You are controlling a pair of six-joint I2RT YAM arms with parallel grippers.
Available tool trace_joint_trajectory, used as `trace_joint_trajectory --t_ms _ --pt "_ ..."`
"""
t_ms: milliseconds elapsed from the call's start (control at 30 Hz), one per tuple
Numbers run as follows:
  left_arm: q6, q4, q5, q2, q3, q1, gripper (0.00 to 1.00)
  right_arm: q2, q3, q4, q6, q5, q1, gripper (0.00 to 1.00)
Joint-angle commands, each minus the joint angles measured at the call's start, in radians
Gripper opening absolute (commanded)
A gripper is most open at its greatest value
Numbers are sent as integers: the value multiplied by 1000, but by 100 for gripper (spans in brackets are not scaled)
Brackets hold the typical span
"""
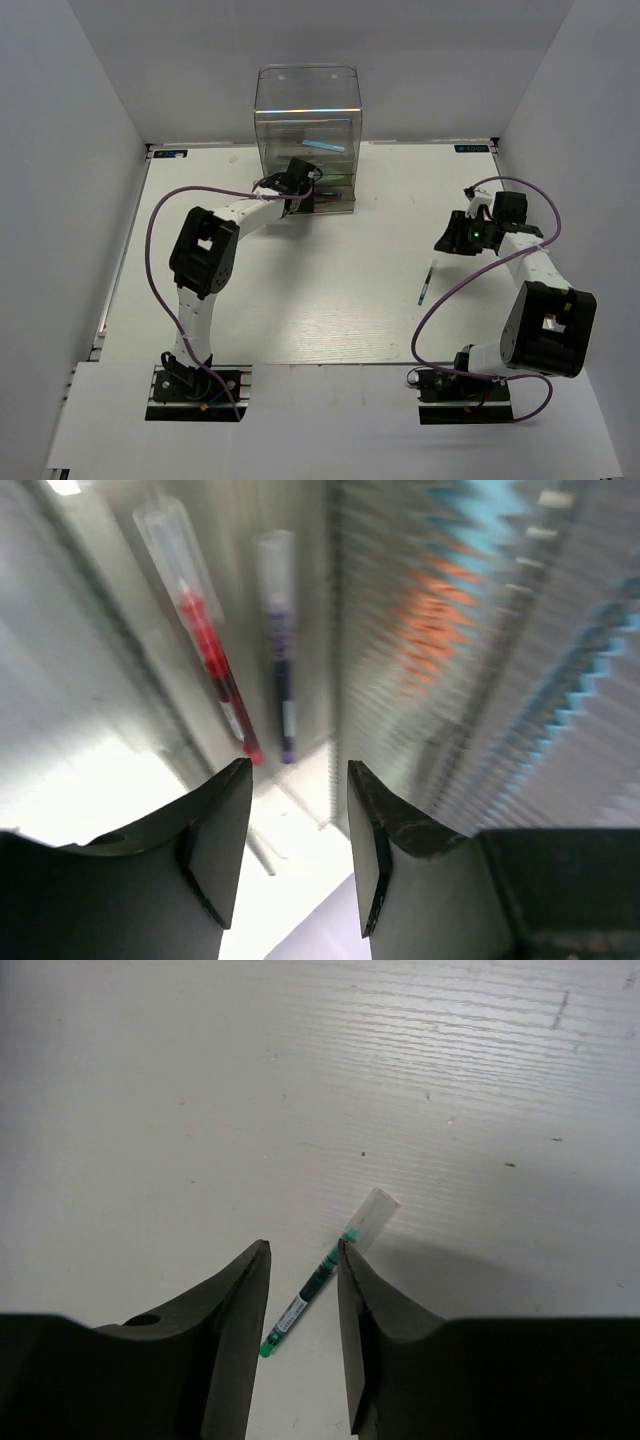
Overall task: Sort the stationery into containers
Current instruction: Pick up the pen from the center of the board.
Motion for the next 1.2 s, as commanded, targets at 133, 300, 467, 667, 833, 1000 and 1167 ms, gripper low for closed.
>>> trace_joint_trajectory --t_ms 133,300,467,667,833,1000,1167 --pt "145 120 62 -175 -129 -19 56 48 28 -102 -81 -24 66 41" --pt "319 212 149 -256 -189 -28 59 100 34 -156 -85 95 129 41" --pt "430 230 164 -353 -260 -28 64 79 19 -170 -88 169 158 42" --pt "534 252 180 -423 -304 -28 64 51 20 -200 -98 207 170 44" --pt "636 220 189 -511 -393 -28 64 40 3 -219 -95 252 175 44" --pt "651 219 169 -678 -611 -10 64 75 22 -216 -65 276 184 44" --pt "651 152 97 -891 -784 -9 69 109 26 -214 -49 306 225 45"
